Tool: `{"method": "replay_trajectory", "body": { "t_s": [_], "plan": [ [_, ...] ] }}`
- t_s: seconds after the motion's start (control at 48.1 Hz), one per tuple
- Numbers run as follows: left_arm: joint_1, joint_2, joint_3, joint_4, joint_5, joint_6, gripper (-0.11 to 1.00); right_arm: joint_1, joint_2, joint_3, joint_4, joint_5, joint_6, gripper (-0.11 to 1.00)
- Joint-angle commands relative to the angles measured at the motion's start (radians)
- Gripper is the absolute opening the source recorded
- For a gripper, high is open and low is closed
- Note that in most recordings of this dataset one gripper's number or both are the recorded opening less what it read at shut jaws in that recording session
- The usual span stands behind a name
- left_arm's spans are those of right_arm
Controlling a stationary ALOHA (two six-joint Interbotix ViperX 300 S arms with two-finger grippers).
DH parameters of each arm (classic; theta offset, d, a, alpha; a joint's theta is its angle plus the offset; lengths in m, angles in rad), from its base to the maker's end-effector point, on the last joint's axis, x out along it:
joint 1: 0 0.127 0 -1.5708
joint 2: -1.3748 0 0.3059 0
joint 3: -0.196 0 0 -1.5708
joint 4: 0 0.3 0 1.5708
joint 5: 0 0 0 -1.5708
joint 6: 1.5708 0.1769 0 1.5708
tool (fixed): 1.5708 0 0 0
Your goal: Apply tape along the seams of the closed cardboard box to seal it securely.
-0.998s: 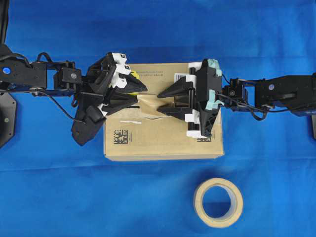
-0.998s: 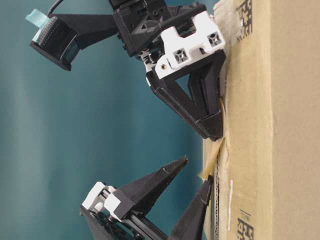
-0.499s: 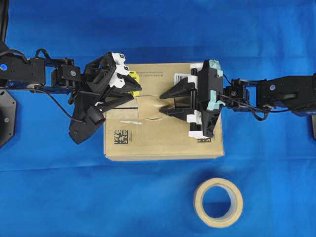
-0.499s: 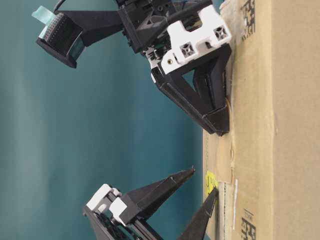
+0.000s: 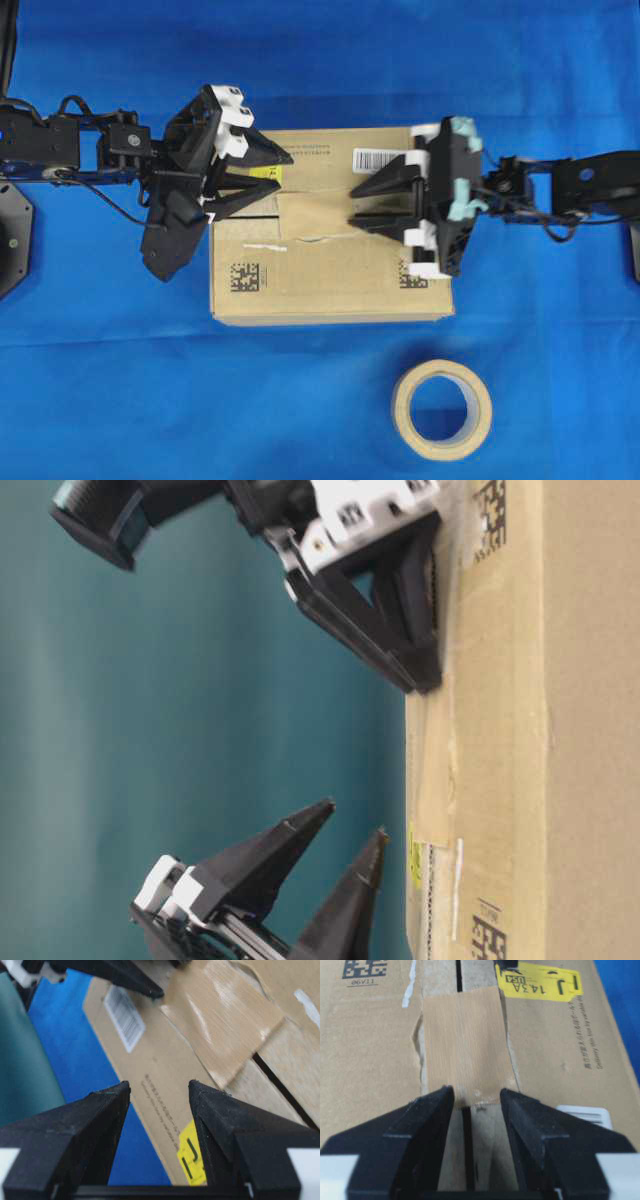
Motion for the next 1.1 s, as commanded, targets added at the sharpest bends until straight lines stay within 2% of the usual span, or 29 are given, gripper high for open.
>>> {"method": "replay_trajectory", "body": {
  "t_s": [0.0, 0.104, 0.166, 0.229, 0.27, 0.353, 0.395, 0.437, 0.478, 0.52, 0.811, 1.081],
  "plan": [
    [-0.012, -0.025, -0.005, -0.003, -0.044, -0.051, 0.46, 0.000, -0.077, -0.008, 0.003, -0.005, -0.006, 0.50],
    [-0.029, -0.025, -0.002, -0.006, -0.098, -0.149, 0.46, -0.003, -0.135, -0.015, -0.003, -0.017, -0.012, 0.50],
    [-0.040, -0.025, -0.002, -0.006, -0.135, -0.235, 0.45, -0.009, -0.150, -0.018, -0.008, -0.031, -0.017, 0.49],
    [-0.046, -0.023, 0.000, -0.008, -0.170, -0.353, 0.43, -0.021, -0.149, -0.021, -0.009, -0.048, -0.017, 0.43],
    [-0.048, -0.023, 0.000, -0.006, -0.189, -0.430, 0.41, -0.031, -0.141, -0.025, -0.009, -0.054, -0.017, 0.34],
    [-0.048, -0.017, 0.005, -0.006, -0.213, -0.584, 0.28, -0.038, -0.117, -0.038, -0.009, -0.061, -0.018, 0.08],
    [-0.049, -0.012, 0.005, -0.006, -0.222, -0.663, 0.20, -0.038, -0.103, -0.046, -0.009, -0.060, -0.021, 0.00],
    [-0.051, -0.005, 0.005, -0.006, -0.229, -0.732, 0.11, -0.040, -0.087, -0.055, -0.011, -0.057, -0.023, 0.00],
    [-0.052, 0.005, 0.006, -0.006, -0.235, -0.773, 0.03, -0.038, -0.071, -0.063, -0.011, -0.057, -0.023, 0.00],
    [-0.058, 0.018, 0.005, -0.003, -0.242, -0.821, 0.00, -0.038, -0.052, -0.072, -0.012, -0.057, -0.023, 0.00],
    [-0.092, 0.106, 0.003, -0.002, -0.291, -0.914, 0.00, -0.035, 0.072, -0.129, -0.012, -0.061, -0.020, 0.00],
    [-0.092, 0.193, 0.009, -0.008, -0.304, -0.920, 0.00, -0.029, 0.144, -0.147, -0.008, -0.075, -0.014, 0.00]
  ]
}}
